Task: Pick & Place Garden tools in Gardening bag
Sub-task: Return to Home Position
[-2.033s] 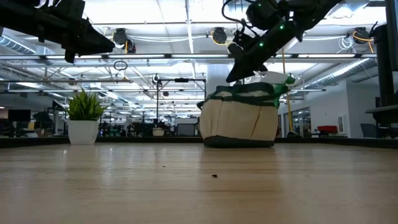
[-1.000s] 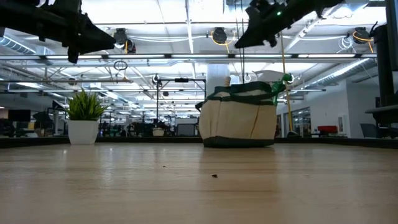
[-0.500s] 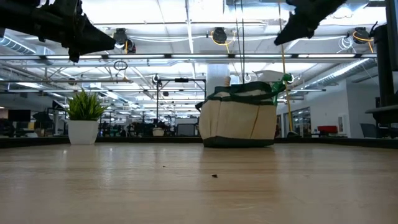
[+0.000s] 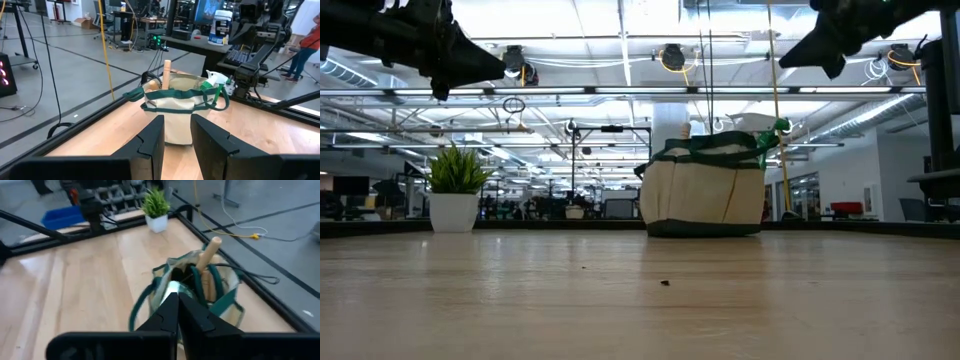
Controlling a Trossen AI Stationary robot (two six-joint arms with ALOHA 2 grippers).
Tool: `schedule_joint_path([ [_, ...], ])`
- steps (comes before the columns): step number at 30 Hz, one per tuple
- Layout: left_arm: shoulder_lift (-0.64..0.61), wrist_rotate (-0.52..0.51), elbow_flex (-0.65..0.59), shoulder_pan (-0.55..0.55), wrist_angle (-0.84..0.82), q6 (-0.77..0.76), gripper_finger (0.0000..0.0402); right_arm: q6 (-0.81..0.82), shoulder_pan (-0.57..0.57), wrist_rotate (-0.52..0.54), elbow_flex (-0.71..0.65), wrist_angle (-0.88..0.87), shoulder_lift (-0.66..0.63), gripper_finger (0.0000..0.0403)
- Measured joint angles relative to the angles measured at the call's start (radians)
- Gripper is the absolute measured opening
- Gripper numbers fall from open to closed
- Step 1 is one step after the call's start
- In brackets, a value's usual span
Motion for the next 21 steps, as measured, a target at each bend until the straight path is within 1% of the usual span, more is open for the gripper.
schedule_joint_path([
  [2, 0.000, 0.000, 0.000, 0.000, -0.004, 0.000, 0.0099, 0.011, 0.000, -0.020, -0.040, 0.029, -0.033, 0.0001],
  [8, 0.000, 0.000, 0.000, 0.000, -0.005, 0.000, 0.0099, 0.028, 0.000, -0.022, -0.136, 0.067, -0.130, 0.0001],
  [18, 0.000, -0.001, 0.000, 0.000, -0.005, -0.003, 0.0099, 0.092, 0.000, -0.022, -0.214, 0.075, -0.267, 0.0001],
  [21, 0.000, -0.001, 0.000, 0.000, -0.005, -0.044, 0.0099, 0.098, 0.000, -0.022, -0.232, 0.076, -0.301, 0.0001],
])
